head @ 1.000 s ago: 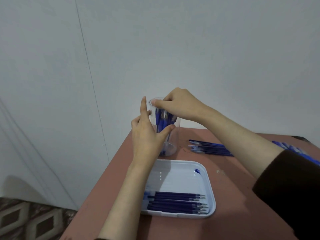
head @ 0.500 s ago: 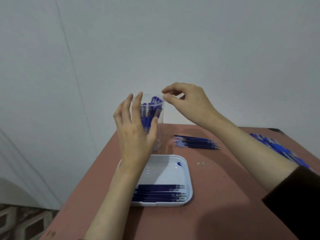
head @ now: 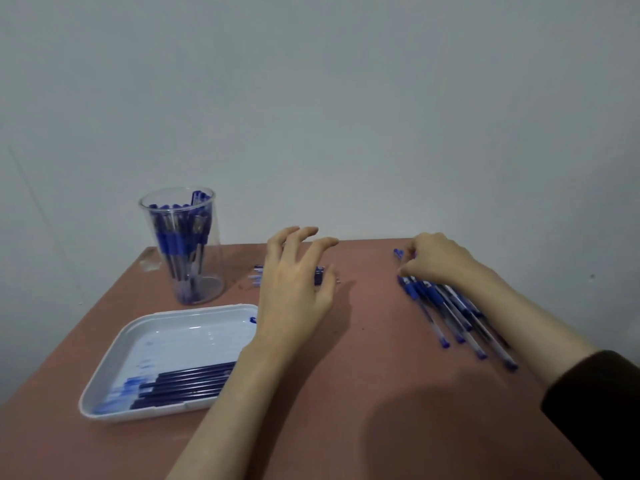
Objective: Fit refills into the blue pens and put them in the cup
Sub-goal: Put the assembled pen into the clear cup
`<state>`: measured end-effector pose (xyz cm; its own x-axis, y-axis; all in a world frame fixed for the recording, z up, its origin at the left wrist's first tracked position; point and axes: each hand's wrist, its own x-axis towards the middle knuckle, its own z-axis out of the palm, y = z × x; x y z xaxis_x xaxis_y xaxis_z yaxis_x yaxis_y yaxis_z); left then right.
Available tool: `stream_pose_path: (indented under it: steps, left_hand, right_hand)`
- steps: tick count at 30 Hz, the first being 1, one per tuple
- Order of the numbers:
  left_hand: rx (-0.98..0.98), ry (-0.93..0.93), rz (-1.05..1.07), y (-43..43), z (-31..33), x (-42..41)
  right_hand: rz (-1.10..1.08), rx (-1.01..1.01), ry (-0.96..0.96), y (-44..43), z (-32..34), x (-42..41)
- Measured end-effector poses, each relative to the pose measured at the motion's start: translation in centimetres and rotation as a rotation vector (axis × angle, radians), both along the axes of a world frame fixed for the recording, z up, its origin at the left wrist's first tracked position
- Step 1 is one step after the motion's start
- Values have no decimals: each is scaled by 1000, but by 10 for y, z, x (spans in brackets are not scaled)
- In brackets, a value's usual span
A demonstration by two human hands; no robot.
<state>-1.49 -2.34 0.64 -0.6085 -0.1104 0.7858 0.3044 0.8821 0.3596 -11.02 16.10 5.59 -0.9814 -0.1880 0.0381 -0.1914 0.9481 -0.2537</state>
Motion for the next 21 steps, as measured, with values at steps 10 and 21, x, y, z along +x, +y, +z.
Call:
stream_pose_path:
  steps: [10,21]
  left_hand:
    - [-18,-15,44,-9,-3,0]
    - [38,-28,53,-21,1,5]
  right_hand:
    - [3,333,53,-8,-8,11]
    - [107,149,24,-29,-15,29]
